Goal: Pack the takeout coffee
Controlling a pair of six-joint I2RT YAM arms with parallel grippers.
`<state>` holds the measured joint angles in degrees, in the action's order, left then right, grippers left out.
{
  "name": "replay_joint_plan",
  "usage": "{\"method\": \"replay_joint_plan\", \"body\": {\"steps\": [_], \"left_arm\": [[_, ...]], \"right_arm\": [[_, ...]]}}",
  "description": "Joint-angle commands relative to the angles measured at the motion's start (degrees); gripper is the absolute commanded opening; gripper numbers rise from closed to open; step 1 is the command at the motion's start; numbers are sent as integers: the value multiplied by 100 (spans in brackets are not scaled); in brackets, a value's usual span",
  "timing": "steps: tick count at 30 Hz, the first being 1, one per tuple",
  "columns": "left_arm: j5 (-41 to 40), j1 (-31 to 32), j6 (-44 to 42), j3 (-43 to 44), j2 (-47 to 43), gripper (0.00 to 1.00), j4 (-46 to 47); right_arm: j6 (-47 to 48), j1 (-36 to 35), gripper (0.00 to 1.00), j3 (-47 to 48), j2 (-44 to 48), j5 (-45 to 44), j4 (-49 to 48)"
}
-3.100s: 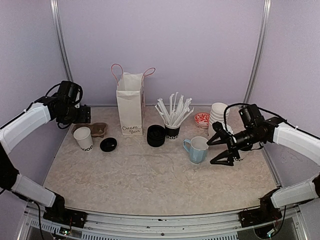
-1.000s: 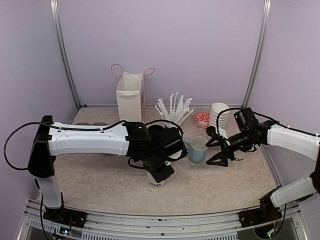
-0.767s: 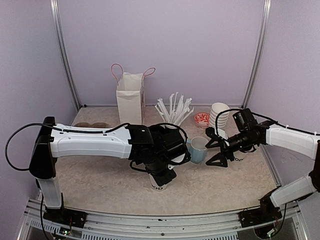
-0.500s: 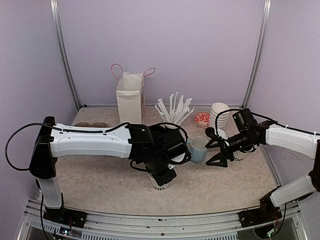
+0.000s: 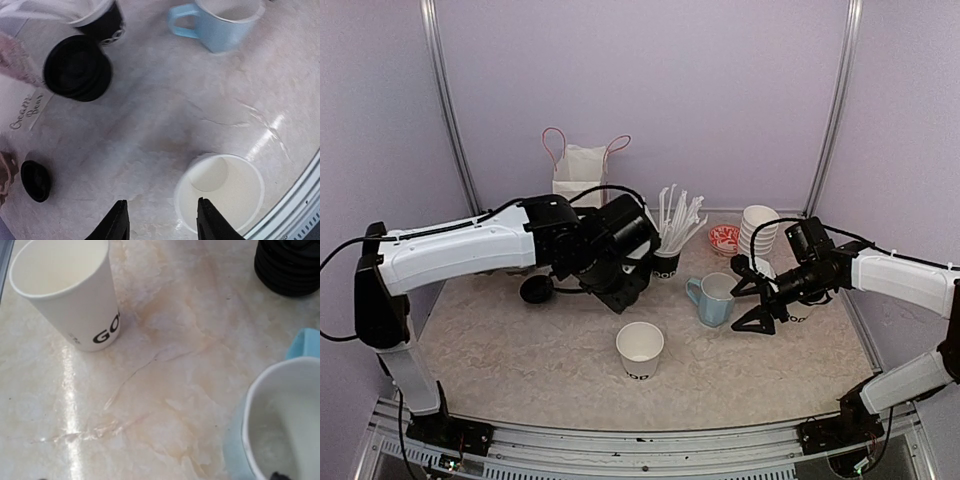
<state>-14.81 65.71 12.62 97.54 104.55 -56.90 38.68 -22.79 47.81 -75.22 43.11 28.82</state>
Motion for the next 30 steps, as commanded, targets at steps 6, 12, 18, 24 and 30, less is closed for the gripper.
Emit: {"method": "replay_joint_plan", "body": {"steps": [6, 12, 18, 24, 30], "left_arm": [[-1103, -1863, 130, -1508, -502, 61, 617], [-585, -3010, -38, -1983, -157, 56, 1327], [-36, -3511, -337, -2002, 391, 54, 1812], [81, -3814, -419, -1916, 846, 47, 1854], [162, -4027, -522, -1911, 1028, 29, 1942]], "right_arm": [[19, -60, 83, -31, 78, -20, 18], [44, -62, 83, -35, 117, -39, 35], [61, -59, 83, -65, 148, -78, 34], [101, -59, 83, -62, 137, -161, 37], [135, -59, 83, -75, 131, -168, 54]]}}
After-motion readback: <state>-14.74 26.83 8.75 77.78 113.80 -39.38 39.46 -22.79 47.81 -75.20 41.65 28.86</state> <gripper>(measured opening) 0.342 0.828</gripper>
